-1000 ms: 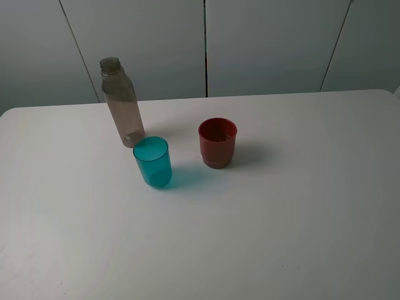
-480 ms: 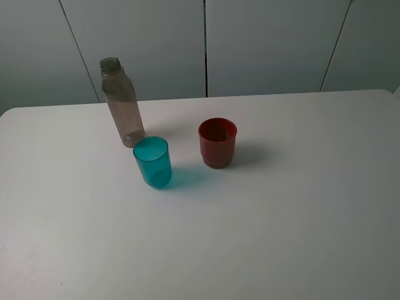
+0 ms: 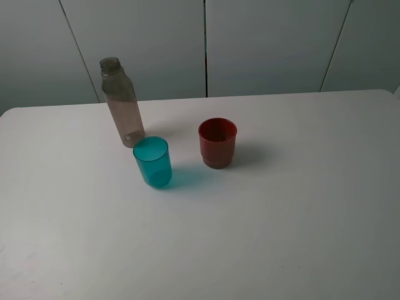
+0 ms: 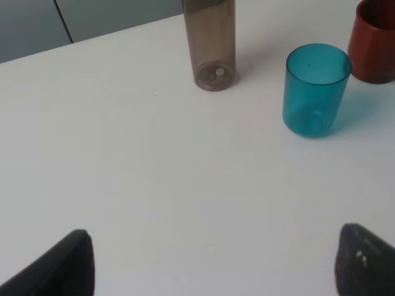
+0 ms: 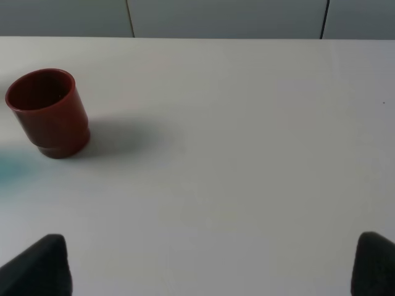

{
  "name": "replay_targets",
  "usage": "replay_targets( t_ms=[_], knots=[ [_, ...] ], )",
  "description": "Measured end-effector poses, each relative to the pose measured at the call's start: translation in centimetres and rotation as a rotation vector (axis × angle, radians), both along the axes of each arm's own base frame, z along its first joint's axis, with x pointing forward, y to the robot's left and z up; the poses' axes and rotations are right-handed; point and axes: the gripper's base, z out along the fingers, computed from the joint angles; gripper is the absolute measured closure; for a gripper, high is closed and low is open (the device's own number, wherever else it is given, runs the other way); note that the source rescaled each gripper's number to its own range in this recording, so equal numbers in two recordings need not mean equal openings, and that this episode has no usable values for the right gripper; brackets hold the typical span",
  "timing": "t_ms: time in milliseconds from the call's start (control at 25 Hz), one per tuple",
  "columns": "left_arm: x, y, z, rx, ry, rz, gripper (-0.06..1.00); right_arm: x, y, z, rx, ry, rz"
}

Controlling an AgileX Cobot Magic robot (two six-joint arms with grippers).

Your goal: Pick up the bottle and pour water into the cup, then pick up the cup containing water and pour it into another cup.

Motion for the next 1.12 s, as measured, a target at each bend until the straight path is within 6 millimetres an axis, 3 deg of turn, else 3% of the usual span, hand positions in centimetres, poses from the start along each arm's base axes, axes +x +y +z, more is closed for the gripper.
replay_targets(
  t_ms=[240,640,1120],
  knots=[
    [-0.01,-0.01,0.0,0.0,0.0,0.014,-0.05,0.0,0.0,0.0,0.0,0.0,0.0],
    [-0.17,-0.21,0.0,-0.021,0.002,0.323,-0.05,0.0,0.0,0.0,0.0,0.0,0.0],
    [-0.23,-0.35,0.0,-0.024,0.0,0.497,-0.05,0.0,0.0,0.0,0.0,0.0,0.0]
  ],
)
